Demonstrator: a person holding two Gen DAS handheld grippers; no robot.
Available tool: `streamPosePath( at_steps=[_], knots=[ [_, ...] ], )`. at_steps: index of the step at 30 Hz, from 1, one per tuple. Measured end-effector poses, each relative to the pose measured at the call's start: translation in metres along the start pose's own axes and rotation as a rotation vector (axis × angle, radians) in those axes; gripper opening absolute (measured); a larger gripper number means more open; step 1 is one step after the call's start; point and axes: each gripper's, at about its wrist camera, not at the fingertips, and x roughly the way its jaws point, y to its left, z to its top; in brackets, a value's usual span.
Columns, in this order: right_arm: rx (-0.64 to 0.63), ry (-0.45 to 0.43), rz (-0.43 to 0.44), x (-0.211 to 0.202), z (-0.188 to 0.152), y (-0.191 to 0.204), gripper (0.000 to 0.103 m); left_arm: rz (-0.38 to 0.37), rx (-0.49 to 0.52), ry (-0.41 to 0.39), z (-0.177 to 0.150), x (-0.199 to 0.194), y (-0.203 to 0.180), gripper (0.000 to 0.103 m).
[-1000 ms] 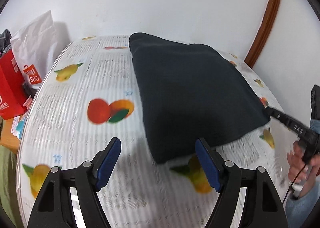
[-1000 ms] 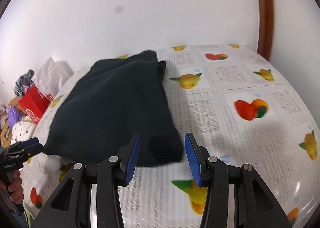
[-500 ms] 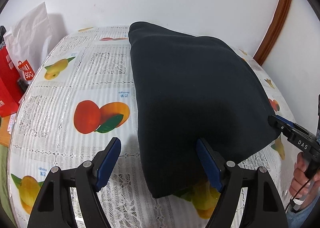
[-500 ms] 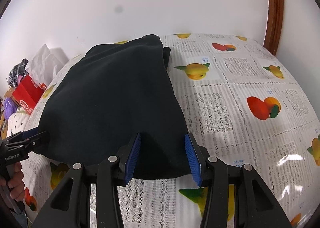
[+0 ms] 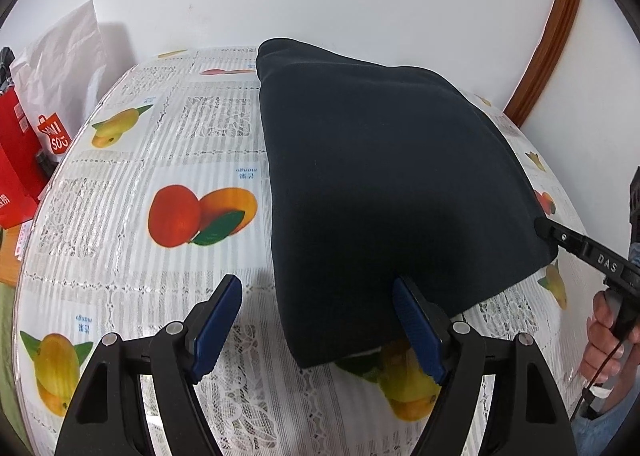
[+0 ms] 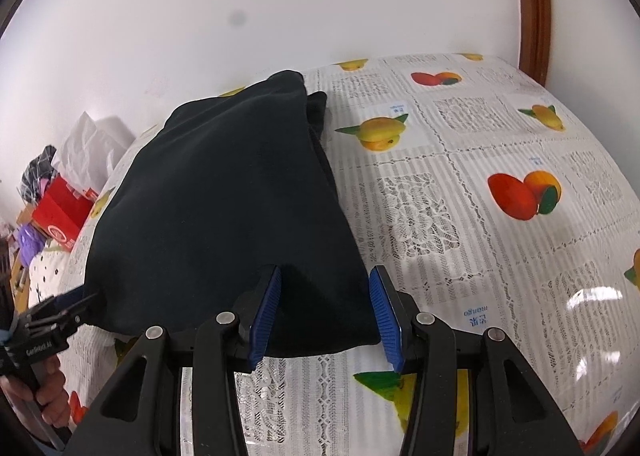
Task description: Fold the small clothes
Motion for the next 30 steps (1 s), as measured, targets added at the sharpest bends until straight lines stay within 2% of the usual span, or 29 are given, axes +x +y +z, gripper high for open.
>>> streamPosePath(
  at_steps=[2,3,4,7,11,15,24,30],
  knots=[
    [0.018,0.003,0.014,0.002,0.0,-0.002,0.044,0.0,-0.001,0.003,-0.001,0.0,-0.001,0.077],
    [0.026,0.002,0.018,0.003,-0.001,-0.003,0.041,0.0,-0.001,0.005,-0.002,0.0,-0.001,0.077],
    [0.021,0.002,0.036,0.003,-0.001,-0.002,0.027,0.002,0.0,0.006,-0.002,0.0,-0.002,0.077],
    [-0.011,-0.016,0.022,0.0,0.0,-0.001,0.012,0.001,-0.008,0.008,-0.003,0.001,-0.001,0.077],
    [0.007,-0.009,0.057,-0.004,0.0,-0.008,0.01,-0.008,-0.021,0.009,-0.003,0.0,0.001,0.077],
    [-0.028,-0.03,0.001,-0.014,-0.005,-0.001,0.01,-0.008,-0.025,0.011,-0.005,-0.002,0.002,0.077],
    [-0.014,-0.026,-0.072,-0.027,-0.017,0.001,0.01,0.003,-0.044,0.02,-0.017,-0.011,0.004,0.076],
    [-0.033,-0.015,-0.134,-0.044,-0.027,0.014,0.01,0.013,-0.059,-0.011,-0.023,-0.034,0.004,0.075]
  ],
)
